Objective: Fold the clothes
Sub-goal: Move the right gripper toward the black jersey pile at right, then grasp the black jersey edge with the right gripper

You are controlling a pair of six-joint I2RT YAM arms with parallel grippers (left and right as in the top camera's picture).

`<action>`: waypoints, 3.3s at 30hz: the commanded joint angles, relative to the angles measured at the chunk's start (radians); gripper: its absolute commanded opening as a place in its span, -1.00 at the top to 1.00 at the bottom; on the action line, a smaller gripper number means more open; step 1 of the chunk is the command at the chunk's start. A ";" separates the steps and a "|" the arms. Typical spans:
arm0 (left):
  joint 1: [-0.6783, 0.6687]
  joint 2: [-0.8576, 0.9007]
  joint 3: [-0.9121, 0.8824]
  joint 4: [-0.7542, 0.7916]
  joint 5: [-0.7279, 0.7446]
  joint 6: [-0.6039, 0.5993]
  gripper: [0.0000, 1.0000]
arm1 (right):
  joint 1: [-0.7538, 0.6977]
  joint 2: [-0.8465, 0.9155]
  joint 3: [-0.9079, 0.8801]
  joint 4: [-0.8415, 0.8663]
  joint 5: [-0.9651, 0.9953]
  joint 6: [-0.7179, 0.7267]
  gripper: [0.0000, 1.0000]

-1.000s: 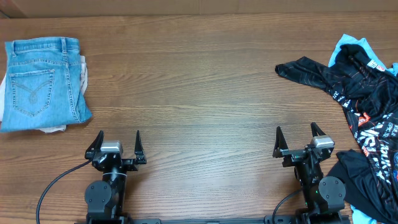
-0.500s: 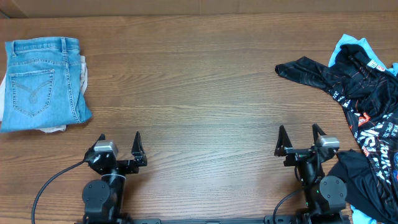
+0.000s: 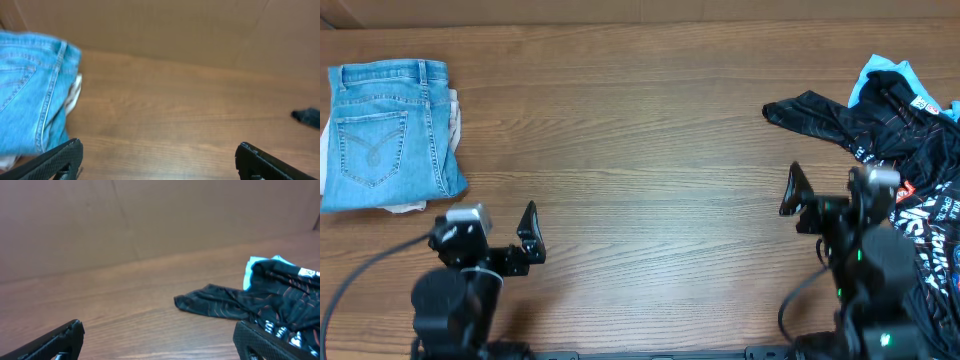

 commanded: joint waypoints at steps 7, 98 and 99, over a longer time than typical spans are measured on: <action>-0.006 0.291 0.293 -0.200 0.008 0.024 -0.99 | -0.142 0.507 0.450 -0.240 -0.035 -0.019 -1.00; -0.006 0.358 0.369 -0.247 0.008 -0.010 -0.99 | -0.238 1.105 0.743 -0.377 -0.288 -0.219 0.92; -0.006 0.358 0.369 -0.246 0.008 -0.010 -1.00 | -0.188 1.105 0.743 -0.391 -0.285 -0.220 0.92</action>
